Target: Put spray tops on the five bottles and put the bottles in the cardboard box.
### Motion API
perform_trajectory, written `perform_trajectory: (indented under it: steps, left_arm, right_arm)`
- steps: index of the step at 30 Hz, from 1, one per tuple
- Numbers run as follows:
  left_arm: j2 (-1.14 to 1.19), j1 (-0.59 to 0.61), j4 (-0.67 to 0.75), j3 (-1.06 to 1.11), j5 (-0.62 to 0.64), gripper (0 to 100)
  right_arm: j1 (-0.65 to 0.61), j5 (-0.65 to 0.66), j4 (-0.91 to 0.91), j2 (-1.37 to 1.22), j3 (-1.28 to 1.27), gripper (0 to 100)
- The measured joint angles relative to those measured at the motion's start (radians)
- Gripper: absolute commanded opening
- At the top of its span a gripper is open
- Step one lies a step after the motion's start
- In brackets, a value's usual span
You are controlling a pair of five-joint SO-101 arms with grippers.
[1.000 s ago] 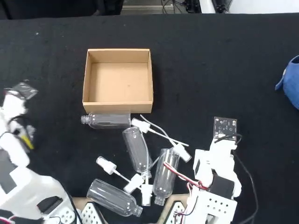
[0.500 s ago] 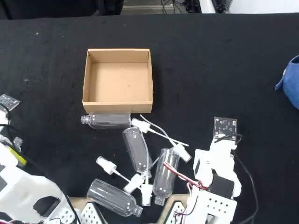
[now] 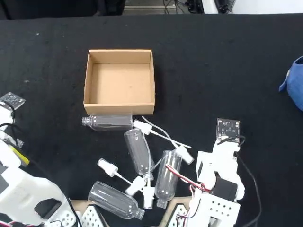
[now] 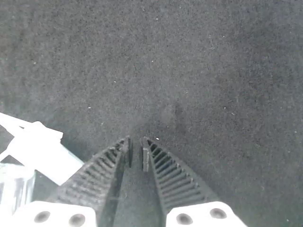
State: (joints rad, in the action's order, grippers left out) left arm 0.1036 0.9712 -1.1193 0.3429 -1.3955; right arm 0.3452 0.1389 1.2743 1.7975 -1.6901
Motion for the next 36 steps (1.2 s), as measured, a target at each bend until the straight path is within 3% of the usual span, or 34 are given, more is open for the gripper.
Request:
perform_trajectory:
  steps: [4,14,23,26,30,36]
  left_arm:
    - [0.0,0.005,0.021,0.002,-0.006,3]
    - [-0.005,0.043,0.074,0.048,-0.018,3]
    - [-0.123,0.028,-0.232,-0.055,-0.017,3]
    - [-0.19,0.0,-0.316,-0.1,0.034,3]
    - [-0.281,-0.048,-0.427,-0.109,0.137,3]
    - [-0.43,-0.115,-0.443,0.009,0.258,3]
  right_arm:
    - [0.0,0.0,0.0,0.0,0.0,1.5]
    - [0.0,0.0,0.0,0.0,0.0,1.8]
    - [0.0,0.005,-0.011,0.0,0.0,1.8]
    - [0.0,0.1,-0.092,0.0,0.0,1.9]
    - [0.0,0.334,-0.218,0.0,0.003,1.9]
    - [-0.002,0.405,-0.186,0.0,0.135,1.9]
